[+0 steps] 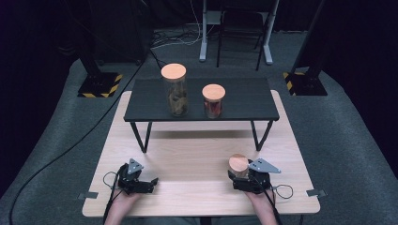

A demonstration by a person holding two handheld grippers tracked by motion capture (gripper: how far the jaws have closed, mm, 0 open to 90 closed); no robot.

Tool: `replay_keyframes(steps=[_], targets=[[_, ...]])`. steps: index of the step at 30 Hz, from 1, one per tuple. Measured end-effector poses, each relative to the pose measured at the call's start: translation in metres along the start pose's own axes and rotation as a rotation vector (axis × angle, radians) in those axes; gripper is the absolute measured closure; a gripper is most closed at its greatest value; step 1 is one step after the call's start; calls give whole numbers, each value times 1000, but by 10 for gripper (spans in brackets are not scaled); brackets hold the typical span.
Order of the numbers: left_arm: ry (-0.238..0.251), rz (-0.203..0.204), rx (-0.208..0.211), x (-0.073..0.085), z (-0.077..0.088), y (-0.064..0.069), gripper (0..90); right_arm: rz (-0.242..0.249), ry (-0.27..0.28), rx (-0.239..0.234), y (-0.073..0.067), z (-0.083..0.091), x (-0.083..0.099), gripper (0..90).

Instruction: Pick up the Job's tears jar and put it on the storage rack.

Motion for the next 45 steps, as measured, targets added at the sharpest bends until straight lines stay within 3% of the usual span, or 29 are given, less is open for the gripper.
replay_keyframes(steps=[27, 31, 45], targets=[[-2, -5, 1, 0, 0, 0, 21, -7, -36, 34, 0, -38, -8, 165], [-2, -4, 0, 0, 0, 0, 20, -8, -23, 44, 1, -38, -8, 231], [-2, -4, 1, 0, 0, 0, 20, -20, -22, 18, 1, -26, -13, 244]])
Point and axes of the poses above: each handheld gripper's, and its own axes: z roughly backward along the jaws, x roughly out of its underside, y roughly to its right, the point moved 1 cm from there along -z, roughly forward along the jaws, and after that the axes turned 10 degrees about -y, right-handed, at the moved point
